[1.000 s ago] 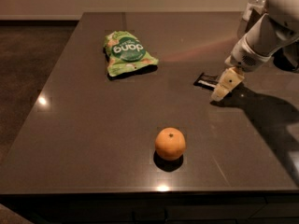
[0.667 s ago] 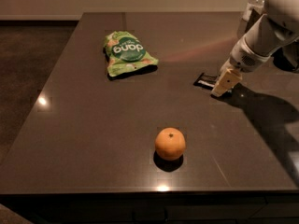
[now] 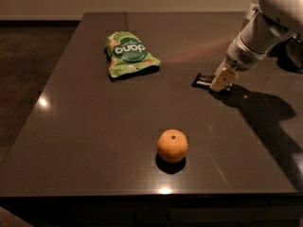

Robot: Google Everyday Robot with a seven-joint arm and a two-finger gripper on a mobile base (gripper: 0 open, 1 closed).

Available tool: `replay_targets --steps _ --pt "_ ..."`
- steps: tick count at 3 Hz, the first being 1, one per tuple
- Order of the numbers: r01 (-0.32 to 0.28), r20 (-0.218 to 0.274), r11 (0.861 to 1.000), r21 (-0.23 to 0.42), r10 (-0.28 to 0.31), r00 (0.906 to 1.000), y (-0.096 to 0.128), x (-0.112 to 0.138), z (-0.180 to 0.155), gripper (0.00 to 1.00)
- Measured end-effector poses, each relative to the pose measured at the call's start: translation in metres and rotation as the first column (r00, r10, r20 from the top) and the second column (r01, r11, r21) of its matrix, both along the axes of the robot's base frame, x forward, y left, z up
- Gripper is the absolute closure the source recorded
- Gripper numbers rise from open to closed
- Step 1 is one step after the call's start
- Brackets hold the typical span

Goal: Move rxbar chocolate near green rice chip bag

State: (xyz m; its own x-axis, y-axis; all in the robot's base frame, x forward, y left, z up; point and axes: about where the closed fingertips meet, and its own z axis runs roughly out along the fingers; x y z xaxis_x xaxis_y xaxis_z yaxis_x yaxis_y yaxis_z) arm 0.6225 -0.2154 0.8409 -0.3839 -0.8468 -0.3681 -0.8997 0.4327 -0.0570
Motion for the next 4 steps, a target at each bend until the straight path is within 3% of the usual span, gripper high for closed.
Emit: replay_targets --steps 1,4 --pt "-0.027 -0.013 1.0 0.006 0.027 0.9995 0.018 0.011 0.005 1.0" --pt "-0.121 0.042 0.989 0.086 0.118 0.9921 0.095 0.061 0.031 1.0"
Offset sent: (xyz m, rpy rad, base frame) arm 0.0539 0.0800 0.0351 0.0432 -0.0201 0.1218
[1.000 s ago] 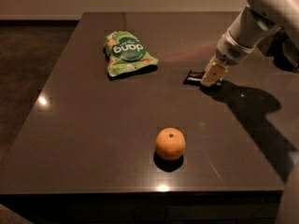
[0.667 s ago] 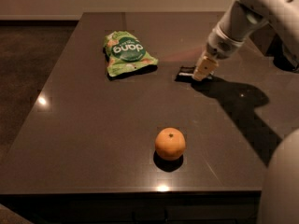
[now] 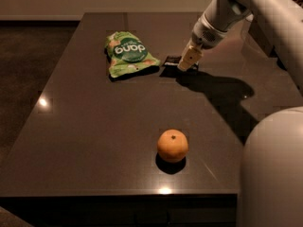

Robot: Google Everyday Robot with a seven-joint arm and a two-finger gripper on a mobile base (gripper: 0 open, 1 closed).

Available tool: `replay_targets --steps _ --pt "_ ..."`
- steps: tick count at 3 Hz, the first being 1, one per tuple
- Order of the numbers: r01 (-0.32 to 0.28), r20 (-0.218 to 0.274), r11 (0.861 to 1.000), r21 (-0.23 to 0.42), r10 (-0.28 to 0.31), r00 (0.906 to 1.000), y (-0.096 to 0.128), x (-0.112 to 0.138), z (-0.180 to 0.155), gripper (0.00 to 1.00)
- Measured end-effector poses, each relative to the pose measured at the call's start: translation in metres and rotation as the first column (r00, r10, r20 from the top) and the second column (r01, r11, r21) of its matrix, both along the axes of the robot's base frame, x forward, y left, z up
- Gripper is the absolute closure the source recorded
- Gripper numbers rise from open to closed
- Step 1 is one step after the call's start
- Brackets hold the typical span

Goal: Move rxbar chocolate near green rice chip bag

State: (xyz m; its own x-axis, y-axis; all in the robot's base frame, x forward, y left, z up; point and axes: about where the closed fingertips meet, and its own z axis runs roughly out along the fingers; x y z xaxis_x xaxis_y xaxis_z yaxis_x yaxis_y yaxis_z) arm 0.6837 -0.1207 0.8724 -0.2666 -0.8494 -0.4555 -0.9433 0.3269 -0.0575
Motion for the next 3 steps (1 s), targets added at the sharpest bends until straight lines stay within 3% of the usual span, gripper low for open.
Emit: replay_targets --steps 1,2,3 --pt "-0.03 0.009 0.999 0.044 0.029 0.9995 0.027 0.01 0.003 0.84" --pt "-0.059 0.004 0.995 0.084 0.058 0.9983 0.045 0.013 0.001 0.51" --pt "-0.057 0.003 0.995 0.08 0.057 0.9984 0.045 0.014 -0.001 0.28"
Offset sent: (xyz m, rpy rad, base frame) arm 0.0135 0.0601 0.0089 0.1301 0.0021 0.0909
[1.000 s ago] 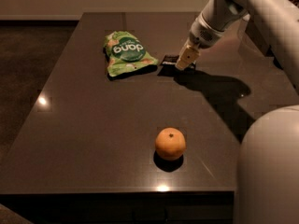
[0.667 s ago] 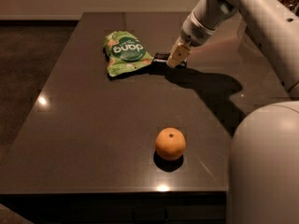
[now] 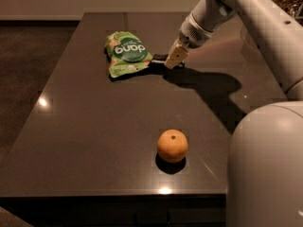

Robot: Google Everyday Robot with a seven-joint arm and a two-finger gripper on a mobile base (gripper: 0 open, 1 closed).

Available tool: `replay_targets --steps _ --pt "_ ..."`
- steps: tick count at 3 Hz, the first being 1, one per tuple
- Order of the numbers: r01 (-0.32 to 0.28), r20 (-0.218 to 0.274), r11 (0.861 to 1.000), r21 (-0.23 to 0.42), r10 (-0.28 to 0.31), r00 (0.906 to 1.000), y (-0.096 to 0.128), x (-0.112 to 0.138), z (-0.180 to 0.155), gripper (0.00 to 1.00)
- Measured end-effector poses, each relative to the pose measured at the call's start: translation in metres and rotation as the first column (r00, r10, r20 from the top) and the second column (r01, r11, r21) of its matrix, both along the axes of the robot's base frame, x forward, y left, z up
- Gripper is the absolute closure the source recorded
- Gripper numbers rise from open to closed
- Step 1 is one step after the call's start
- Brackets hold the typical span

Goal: Move rxbar chocolate near green rice chip bag

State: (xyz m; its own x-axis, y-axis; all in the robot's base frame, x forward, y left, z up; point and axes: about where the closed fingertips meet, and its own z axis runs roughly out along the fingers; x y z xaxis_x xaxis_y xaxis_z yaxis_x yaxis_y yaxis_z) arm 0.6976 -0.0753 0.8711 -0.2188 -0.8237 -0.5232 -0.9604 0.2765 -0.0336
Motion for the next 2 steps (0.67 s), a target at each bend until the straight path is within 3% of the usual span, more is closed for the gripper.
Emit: replay_targets --steps 1,2 --pt "-0.003 -0.003 1.0 0.002 0.003 1.0 0.0035 0.0018 -0.0045 0.0" --pt "-0.003 -0.003 1.0 0.002 0.003 1.0 0.0036 0.0019 -0.0046 0.0"
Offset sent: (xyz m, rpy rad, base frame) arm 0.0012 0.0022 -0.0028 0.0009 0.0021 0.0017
